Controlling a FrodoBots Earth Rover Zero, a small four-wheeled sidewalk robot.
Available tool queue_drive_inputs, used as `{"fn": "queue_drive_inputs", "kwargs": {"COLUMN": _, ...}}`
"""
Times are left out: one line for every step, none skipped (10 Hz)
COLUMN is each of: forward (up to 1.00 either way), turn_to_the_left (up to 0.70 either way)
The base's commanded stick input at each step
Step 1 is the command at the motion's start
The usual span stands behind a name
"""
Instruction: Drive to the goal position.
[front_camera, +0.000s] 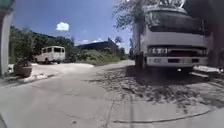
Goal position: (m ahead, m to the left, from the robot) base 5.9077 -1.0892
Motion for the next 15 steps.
{"fn": "queue_drive_inputs", "kwargs": {"forward": 0.85, "turn_to_the_left": 0.0}}
{"fn": "queue_drive_inputs", "kwargs": {"forward": 0.85, "turn_to_the_left": 0.0}}
{"fn": "queue_drive_inputs", "kwargs": {"forward": 0.85, "turn_to_the_left": 0.06}}
{"fn": "queue_drive_inputs", "kwargs": {"forward": 0.85, "turn_to_the_left": 0.06}}
{"fn": "queue_drive_inputs", "kwargs": {"forward": 0.85, "turn_to_the_left": 0.01}}
{"fn": "queue_drive_inputs", "kwargs": {"forward": 0.85, "turn_to_the_left": 0.05}}
{"fn": "queue_drive_inputs", "kwargs": {"forward": 0.85, "turn_to_the_left": -0.03}}
{"fn": "queue_drive_inputs", "kwargs": {"forward": 0.85, "turn_to_the_left": 0.0}}
{"fn": "queue_drive_inputs", "kwargs": {"forward": 0.85, "turn_to_the_left": -0.1}}
{"fn": "queue_drive_inputs", "kwargs": {"forward": 0.85, "turn_to_the_left": -0.21}}
{"fn": "queue_drive_inputs", "kwargs": {"forward": 0.85, "turn_to_the_left": -0.33}}
{"fn": "queue_drive_inputs", "kwargs": {"forward": 0.85, "turn_to_the_left": -0.04}}
{"fn": "queue_drive_inputs", "kwargs": {"forward": 0.85, "turn_to_the_left": 0.0}}
{"fn": "queue_drive_inputs", "kwargs": {"forward": 0.85, "turn_to_the_left": 0.01}}
{"fn": "queue_drive_inputs", "kwargs": {"forward": 0.85, "turn_to_the_left": 0.04}}
